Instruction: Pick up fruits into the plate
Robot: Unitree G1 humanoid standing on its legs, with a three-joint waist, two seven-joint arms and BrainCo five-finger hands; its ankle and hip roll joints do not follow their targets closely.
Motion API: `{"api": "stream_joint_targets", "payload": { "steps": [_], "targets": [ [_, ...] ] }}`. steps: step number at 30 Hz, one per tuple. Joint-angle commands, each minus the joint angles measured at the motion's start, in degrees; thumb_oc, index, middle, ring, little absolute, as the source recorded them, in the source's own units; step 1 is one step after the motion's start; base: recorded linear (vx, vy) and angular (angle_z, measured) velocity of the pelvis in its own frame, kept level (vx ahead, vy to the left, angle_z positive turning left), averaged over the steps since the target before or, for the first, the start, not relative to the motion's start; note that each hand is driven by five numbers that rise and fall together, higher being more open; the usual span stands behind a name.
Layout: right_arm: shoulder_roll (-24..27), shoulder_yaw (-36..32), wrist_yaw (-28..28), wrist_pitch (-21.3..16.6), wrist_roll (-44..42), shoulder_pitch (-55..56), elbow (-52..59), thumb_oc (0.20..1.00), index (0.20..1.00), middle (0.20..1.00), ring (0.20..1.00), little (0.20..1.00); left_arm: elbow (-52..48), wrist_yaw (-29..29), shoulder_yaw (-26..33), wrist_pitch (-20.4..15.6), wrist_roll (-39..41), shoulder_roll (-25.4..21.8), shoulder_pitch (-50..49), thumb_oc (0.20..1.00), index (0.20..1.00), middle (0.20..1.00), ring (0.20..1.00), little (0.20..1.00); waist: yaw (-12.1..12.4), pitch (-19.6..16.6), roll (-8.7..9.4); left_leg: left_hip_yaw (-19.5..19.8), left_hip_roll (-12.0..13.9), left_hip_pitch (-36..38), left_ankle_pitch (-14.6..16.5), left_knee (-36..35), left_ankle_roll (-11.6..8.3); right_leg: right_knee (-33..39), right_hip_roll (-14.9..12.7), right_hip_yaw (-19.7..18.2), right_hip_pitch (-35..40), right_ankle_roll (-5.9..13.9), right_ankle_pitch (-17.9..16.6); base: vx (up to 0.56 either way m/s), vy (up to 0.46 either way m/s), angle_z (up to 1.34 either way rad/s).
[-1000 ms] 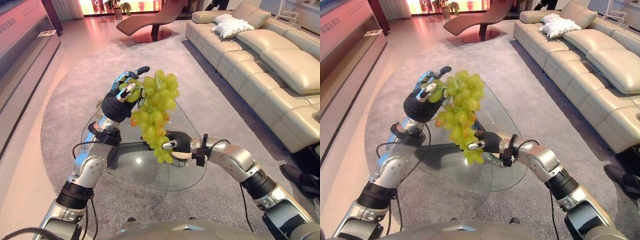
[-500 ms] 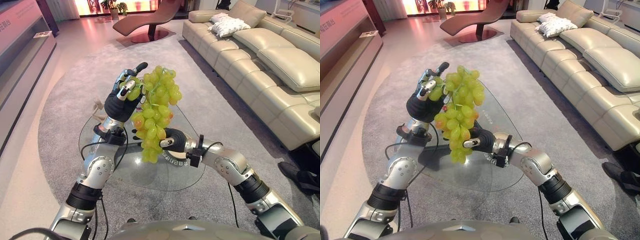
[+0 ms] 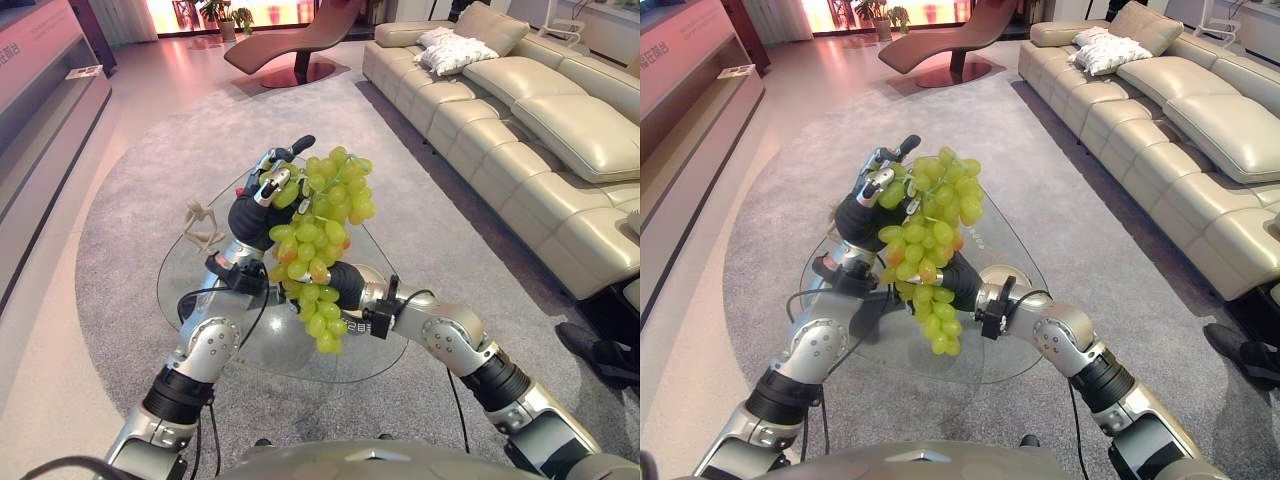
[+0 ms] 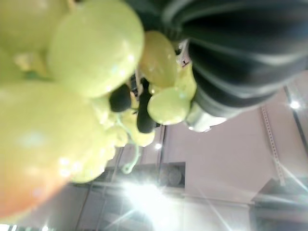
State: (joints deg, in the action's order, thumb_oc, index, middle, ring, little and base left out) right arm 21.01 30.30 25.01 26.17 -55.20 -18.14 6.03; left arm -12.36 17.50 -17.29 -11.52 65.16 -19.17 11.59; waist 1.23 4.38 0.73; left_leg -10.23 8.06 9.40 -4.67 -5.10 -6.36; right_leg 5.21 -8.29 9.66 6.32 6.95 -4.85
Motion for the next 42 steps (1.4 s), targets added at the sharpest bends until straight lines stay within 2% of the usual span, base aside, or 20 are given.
{"api": "stream_joint_targets", "payload": {
  "steps": [1,7,11,12,13,14,20,33,40,41,42],
  "targets": [
    [-3.70,-0.23,0.08,-3.56,-4.70,-3.04,7.73,0.200,0.200,0.200,0.200,0.200,2.08,-0.50,-1.20,-3.18,-0.88,-0.15,4.86,0.200,0.200,0.200,0.200,0.200,-0.19,0.25,1.10,-3.53,-0.26,-0.30,7.16,3.57,0.80,-2.26,-3.97,8.64,2.88,1.51,3.42,0.00,0.000,0.00],
    [-3.97,-0.37,-1.26,-3.39,-4.91,-2.43,8.38,0.200,0.200,0.200,0.200,0.200,2.42,-1.37,-0.61,-3.42,-1.47,0.04,4.51,0.200,0.200,0.200,0.200,0.200,-0.31,0.24,1.04,-3.48,-0.21,-0.19,7.11,3.50,0.81,-2.24,-3.89,8.46,2.98,1.45,3.51,0.01,0.002,0.00],
    [-3.62,-1.49,-2.71,-4.87,-5.57,-1.53,7.89,0.200,0.200,0.200,0.200,0.200,2.86,-3.19,0.22,-0.75,-0.96,-0.14,3.69,0.200,0.200,0.200,0.200,0.200,-0.37,0.27,0.93,-3.28,-0.15,-0.24,7.03,3.55,0.81,-2.42,-3.80,8.26,2.99,1.35,3.70,0.03,0.014,-0.02],
    [-3.59,-2.27,-3.34,-5.60,-5.59,-0.91,7.63,0.200,0.200,0.200,0.200,0.200,3.32,-3.48,0.68,0.20,-1.11,-0.19,3.27,0.815,0.815,0.815,0.815,0.815,-0.40,0.34,0.86,-3.09,-0.17,-0.28,6.99,3.49,0.85,-2.49,-3.70,8.09,3.00,1.31,3.79,0.04,0.016,-0.02],
    [-3.52,-2.55,-3.36,-5.84,-5.60,-0.75,7.61,0.200,0.200,0.200,0.200,0.200,3.36,-3.37,0.85,0.36,-1.09,-0.27,3.10,0.815,0.815,0.815,0.815,0.815,-0.41,0.36,0.84,-3.06,-0.17,-0.29,6.98,3.48,0.86,-2.51,-3.70,8.10,2.98,1.31,3.80,0.04,0.015,-0.01],
    [-3.34,-3.25,-3.49,-6.24,-5.77,-0.38,7.62,0.200,0.200,0.200,0.200,0.200,3.49,-3.22,1.27,0.86,-1.20,-0.45,2.69,1.000,1.000,1.000,1.000,1.000,-0.43,0.39,0.80,-2.99,-0.17,-0.30,6.95,3.41,0.88,-2.57,-3.69,8.10,2.95,1.30,3.84,0.00,0.000,0.00],
    [-1.77,-9.04,-4.78,-10.24,-6.87,2.62,7.91,0.200,0.200,0.200,0.200,0.200,5.07,-0.01,4.81,4.00,-2.77,-2.23,-0.71,1.000,1.000,1.000,1.000,1.000,-0.57,0.56,0.57,-1.89,-0.39,-0.95,6.63,3.02,1.06,-3.34,-3.15,7.23,2.45,0.92,4.62,0.03,0.017,0.00],
    [0.32,-17.14,-5.15,-14.67,-6.05,7.04,5.75,0.200,0.200,0.200,0.200,0.200,6.88,2.30,9.85,5.25,-6.79,-4.71,-4.65,1.000,1.000,1.000,1.000,1.000,-0.45,1.49,0.09,-0.25,-0.14,-1.59,6.25,2.40,0.98,-4.61,-2.60,7.11,2.38,0.42,6.35,0.01,0.005,0.05],
    [1.26,-20.17,-5.66,-16.09,-3.91,8.23,3.01,0.200,0.200,0.200,0.200,0.200,12.02,0.66,11.96,6.01,-12.52,-5.37,-6.18,1.000,1.000,1.000,1.000,1.000,-0.54,2.03,-0.09,0.07,-0.10,-2.11,6.41,3.05,0.98,-5.49,-2.41,7.10,2.02,0.12,7.08,0.01,0.003,0.05],
    [1.82,-21.01,-6.24,-16.64,-2.46,8.47,1.89,0.200,0.200,0.200,0.200,0.200,15.05,0.78,11.75,6.91,-17.03,-5.74,-7.23,1.000,1.000,1.000,1.000,1.000,-0.60,2.37,-0.30,0.20,-0.20,-2.23,6.41,3.14,1.06,-5.71,-2.30,6.98,1.86,0.01,7.27,0.00,0.000,0.00],
    [1.93,-21.21,-6.33,-16.65,-2.18,8.58,1.70,0.200,0.200,0.200,0.200,0.200,15.86,0.96,11.67,7.14,-18.02,-5.85,-7.49,1.000,1.000,1.000,1.000,1.000,-0.62,2.46,-0.36,0.19,-0.23,-2.23,6.42,3.14,1.08,-5.72,-2.28,6.96,1.85,0.00,7.30,0.00,0.000,0.00]
  ]
}}
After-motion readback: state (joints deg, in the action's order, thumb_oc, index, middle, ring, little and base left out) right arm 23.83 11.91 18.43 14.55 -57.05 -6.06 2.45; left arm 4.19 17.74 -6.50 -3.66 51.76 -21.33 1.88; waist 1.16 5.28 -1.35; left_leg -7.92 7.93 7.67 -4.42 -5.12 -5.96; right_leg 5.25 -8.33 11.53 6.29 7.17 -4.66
